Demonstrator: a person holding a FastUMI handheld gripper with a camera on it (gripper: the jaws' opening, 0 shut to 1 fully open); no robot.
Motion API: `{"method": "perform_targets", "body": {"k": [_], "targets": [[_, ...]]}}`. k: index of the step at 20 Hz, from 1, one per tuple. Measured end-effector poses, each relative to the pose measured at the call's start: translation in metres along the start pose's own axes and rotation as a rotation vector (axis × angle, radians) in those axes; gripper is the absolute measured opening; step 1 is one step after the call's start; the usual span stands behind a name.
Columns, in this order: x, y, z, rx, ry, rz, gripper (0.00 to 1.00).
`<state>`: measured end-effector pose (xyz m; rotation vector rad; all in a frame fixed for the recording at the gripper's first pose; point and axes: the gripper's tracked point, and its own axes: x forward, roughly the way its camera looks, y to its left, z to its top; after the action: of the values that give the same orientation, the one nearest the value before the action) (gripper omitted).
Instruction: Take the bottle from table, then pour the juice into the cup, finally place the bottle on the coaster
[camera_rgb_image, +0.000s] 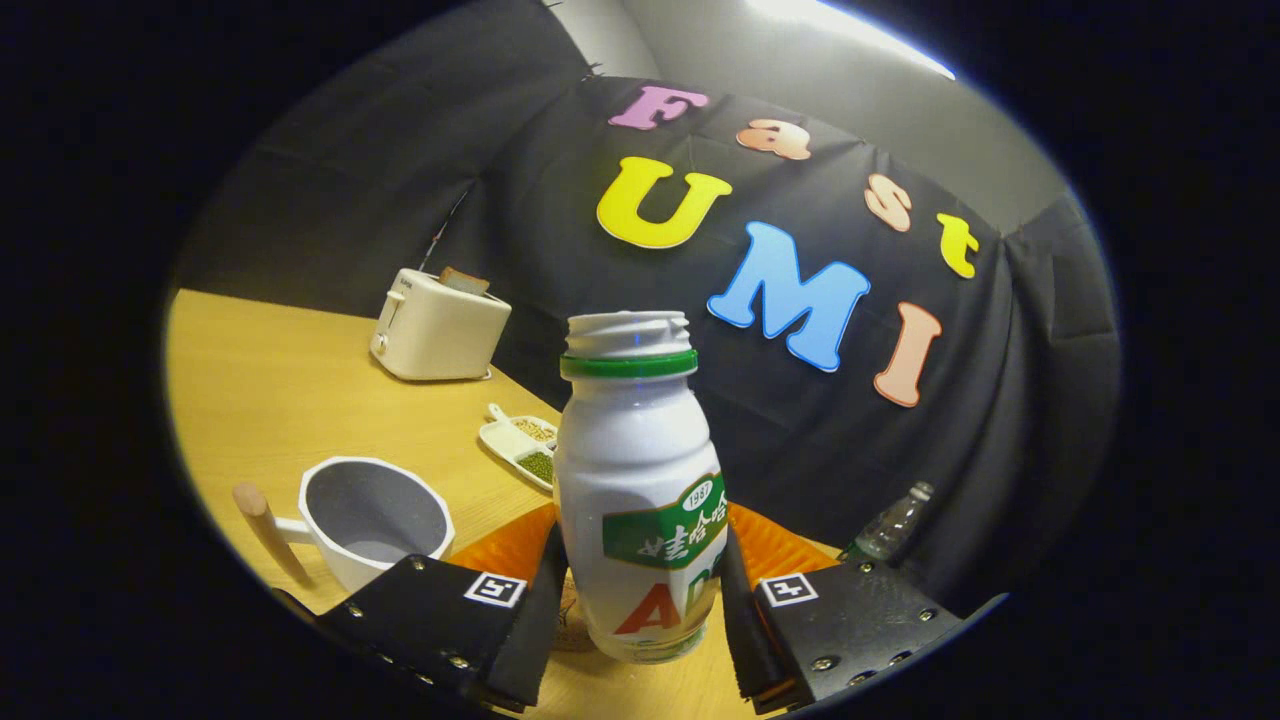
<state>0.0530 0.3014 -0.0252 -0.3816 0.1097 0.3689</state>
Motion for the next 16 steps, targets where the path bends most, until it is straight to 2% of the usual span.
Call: {"method": "perform_targets", "body": {"k": [6, 12, 16], "targets": [[0.015, 0.004, -0.012, 0.268, -0.025, 0.036, 0.70], [0.033, 0.004, -0.032, 0.388, 0.000, 0.039, 0.70], [0.036, 0.008, -0.039, 0.410, 0.018, 0.052, 0.70]]}}
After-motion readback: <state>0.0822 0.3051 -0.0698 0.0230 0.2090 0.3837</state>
